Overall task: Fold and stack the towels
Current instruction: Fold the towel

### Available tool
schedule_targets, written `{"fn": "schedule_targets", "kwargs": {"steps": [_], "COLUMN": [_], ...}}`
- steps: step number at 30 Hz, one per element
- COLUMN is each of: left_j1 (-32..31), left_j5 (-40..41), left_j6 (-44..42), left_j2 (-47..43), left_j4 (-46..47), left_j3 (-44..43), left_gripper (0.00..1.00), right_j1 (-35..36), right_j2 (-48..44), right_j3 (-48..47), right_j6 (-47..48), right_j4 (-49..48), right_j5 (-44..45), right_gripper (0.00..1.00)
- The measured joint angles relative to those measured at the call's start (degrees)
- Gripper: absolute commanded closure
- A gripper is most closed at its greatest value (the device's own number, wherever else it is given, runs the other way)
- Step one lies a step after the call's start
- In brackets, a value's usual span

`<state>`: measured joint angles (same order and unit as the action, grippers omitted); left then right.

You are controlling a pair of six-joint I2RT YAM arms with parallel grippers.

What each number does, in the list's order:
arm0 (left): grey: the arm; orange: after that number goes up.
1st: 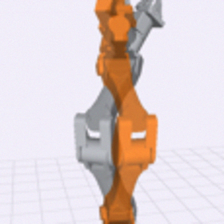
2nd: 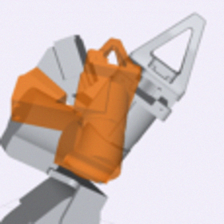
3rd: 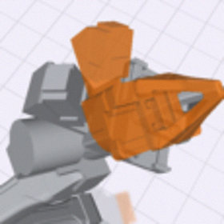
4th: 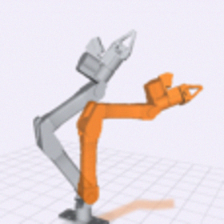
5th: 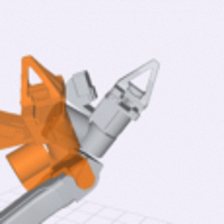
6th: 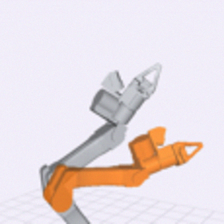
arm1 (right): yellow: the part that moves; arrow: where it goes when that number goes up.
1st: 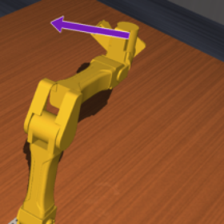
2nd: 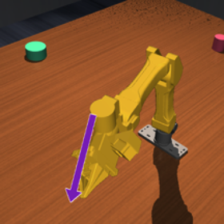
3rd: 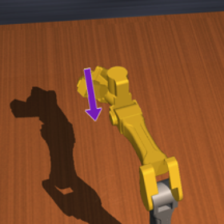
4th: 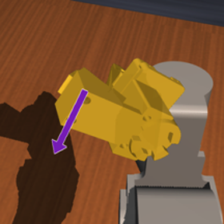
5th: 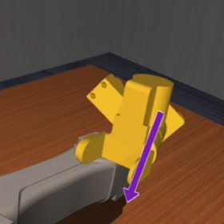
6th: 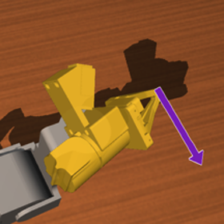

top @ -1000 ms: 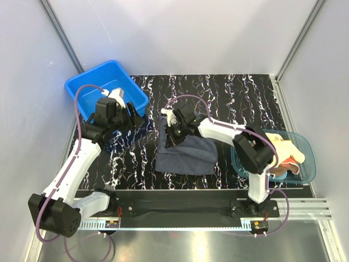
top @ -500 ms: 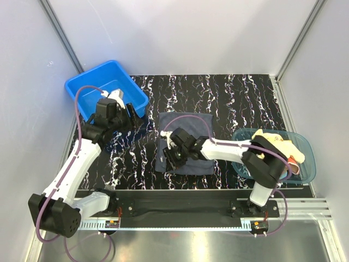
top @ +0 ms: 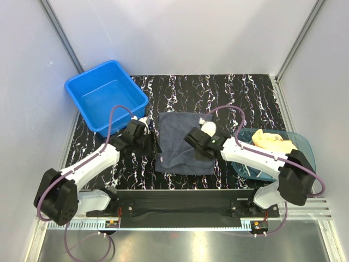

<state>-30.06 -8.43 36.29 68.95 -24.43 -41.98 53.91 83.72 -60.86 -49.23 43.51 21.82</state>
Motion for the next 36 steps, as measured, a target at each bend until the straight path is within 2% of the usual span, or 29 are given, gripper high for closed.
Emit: {"fn": "schedule_targets", "kwargs": {"steps": [8, 14, 23, 24, 25, 28, 29, 32, 36], "left_j1": [-4.8, -5.8, -5.8, -5.8, -5.8, -5.9, -5.9, -5.9, -5.9], "left_j5": [0.3, 0.8, 1.5, 1.5, 1.6, 1.7, 1.7, 1.8, 1.9], "left_j6": [2.7, 3.3, 3.7, 3.7, 3.8, 4.2, 4.3, 4.3, 4.3], "left_j2": [3.4, 7.4, 8.9, 8.9, 8.9, 8.9, 8.9, 8.9, 8.9], "left_j4": [5.1, 7.5, 8.4, 8.6, 8.9, 9.3, 9.3, 9.2, 9.2], "left_j3": [1.6, 3.1, 4.1, 4.3, 4.6, 5.4, 5.7, 6.0, 6.0], "left_gripper": [0.46, 0.47, 0.53, 0.56, 0.63, 0.71, 0.79, 0.88, 0.96], "right_j1": [-5.3, -7.4, -7.4, -7.4, -7.4, -7.4, -7.4, -7.4, -7.4], "right_j2": [-4.2, -5.3, -2.8, -2.2, -1.8, -0.9, -0.8, -0.7, -0.7], "right_j3": [9.2, 9.9, 12.2, 12.7, 13.2, 14.6, 15.0, 15.7, 16.3], "right_j6": [-10.2, -12.5, -15.0, -15.2, -15.4, -16.0, -16.2, -16.5, -16.9], "right_j4": [6.6, 5.6, 0.9, 0.3, -0.3, -1.4, -1.6, -2.1, -3.1], "right_j5": [3.2, 3.1, 2.0, 1.6, 1.3, 1.0, 1.0, 1.0, 1.0], "right_gripper": [0.59, 0.61, 0.66, 0.66, 0.67, 0.69, 0.70, 0.76, 0.76]}}
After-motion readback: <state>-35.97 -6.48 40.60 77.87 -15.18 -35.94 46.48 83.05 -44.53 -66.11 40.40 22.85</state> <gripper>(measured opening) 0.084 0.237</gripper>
